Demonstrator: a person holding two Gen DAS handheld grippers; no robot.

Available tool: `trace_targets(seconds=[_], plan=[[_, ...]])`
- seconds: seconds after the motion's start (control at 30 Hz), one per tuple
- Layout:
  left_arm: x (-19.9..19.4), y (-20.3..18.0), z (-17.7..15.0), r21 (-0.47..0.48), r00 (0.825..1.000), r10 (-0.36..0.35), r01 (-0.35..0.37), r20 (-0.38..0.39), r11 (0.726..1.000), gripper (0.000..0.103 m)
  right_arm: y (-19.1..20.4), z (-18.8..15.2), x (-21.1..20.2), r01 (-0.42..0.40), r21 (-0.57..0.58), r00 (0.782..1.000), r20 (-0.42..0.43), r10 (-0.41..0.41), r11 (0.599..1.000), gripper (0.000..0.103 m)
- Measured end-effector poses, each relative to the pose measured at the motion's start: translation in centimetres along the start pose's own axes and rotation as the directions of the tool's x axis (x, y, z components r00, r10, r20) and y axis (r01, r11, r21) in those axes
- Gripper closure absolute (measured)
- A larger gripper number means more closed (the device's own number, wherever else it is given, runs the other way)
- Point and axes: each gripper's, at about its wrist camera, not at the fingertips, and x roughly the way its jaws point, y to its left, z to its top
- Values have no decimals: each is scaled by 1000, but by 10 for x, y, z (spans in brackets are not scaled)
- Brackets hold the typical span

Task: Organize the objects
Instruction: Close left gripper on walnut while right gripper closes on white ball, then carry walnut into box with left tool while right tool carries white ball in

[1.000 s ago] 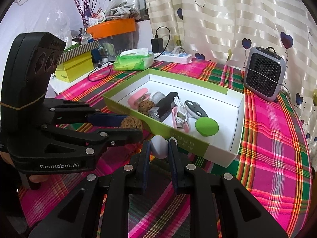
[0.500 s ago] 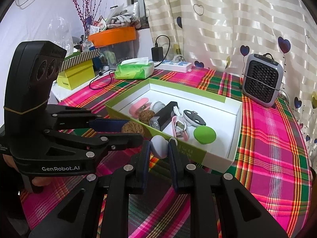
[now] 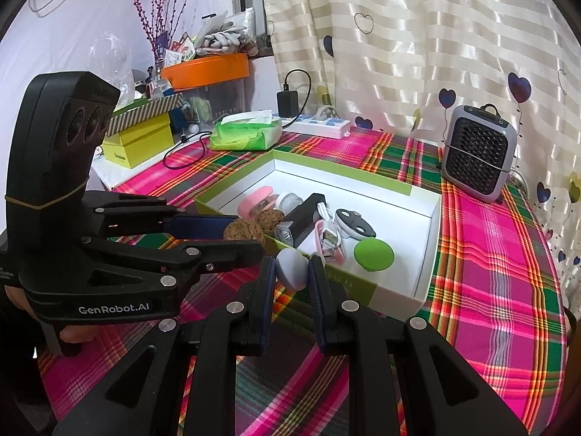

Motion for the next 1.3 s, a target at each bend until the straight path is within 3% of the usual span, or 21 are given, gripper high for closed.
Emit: trace_targets(seconds=[1.3], plan=[[37, 16, 36, -15, 997, 60, -61, -44, 998, 74, -28, 30, 29, 57, -14, 997, -52, -58, 998, 84]])
